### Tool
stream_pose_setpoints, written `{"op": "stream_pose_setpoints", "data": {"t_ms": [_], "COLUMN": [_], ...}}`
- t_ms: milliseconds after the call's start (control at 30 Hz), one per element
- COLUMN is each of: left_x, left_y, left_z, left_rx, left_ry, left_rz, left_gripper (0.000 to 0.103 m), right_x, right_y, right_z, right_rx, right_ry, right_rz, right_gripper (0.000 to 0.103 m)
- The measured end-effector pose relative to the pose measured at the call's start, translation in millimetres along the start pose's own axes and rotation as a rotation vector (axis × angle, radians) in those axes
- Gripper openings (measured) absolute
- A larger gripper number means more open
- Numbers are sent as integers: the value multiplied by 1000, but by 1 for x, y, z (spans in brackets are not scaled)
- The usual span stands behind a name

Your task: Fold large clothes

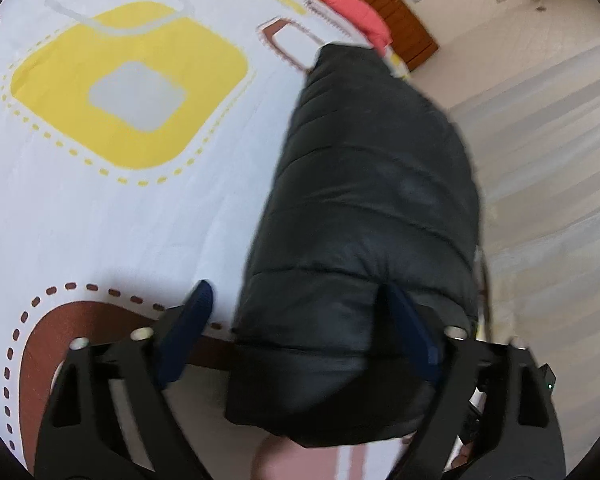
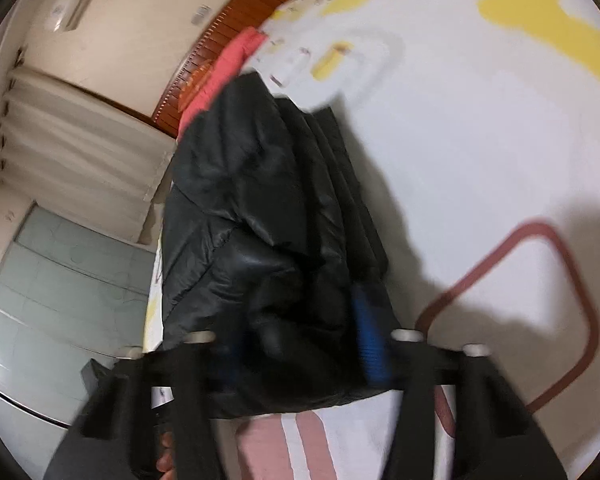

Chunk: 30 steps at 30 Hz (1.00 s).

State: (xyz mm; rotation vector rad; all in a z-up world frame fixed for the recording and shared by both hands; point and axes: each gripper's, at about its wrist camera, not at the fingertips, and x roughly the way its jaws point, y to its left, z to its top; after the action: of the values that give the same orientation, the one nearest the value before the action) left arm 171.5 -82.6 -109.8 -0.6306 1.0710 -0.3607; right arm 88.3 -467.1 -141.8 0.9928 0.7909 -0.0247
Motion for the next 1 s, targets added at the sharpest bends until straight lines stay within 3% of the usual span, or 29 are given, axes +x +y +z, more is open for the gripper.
{"op": "stream_pose_setpoints", "data": {"t_ms": [67,267,633,733,900,1000], "left_x": [11,25,20,11,-9,-27], "left_y": [5,-1,1,2,11,9], "left_z": [0,-2,-5,-5,1,19], "left_rx": [-27,30,14,10,-78,-100], "left_ry": [34,29,21,20,19,-31], "left_rz": [-19,63,33,25,13,-27], "left_gripper": [69,68,64,70,78,82], "right_x": [8,23,19,12,-11,-31], "right_y": [-13,-30,-34,-32,-19,0], "right_z": [-3,-11,-15,-16,-13,1], "right_rx": [29,39,62,60,55,19], "right_ry": [-3,-22,-37,-43,-68,-114], "right_rz": [5,5,26,47,35,46], "right_gripper": [34,30,31,37,61,67]}}
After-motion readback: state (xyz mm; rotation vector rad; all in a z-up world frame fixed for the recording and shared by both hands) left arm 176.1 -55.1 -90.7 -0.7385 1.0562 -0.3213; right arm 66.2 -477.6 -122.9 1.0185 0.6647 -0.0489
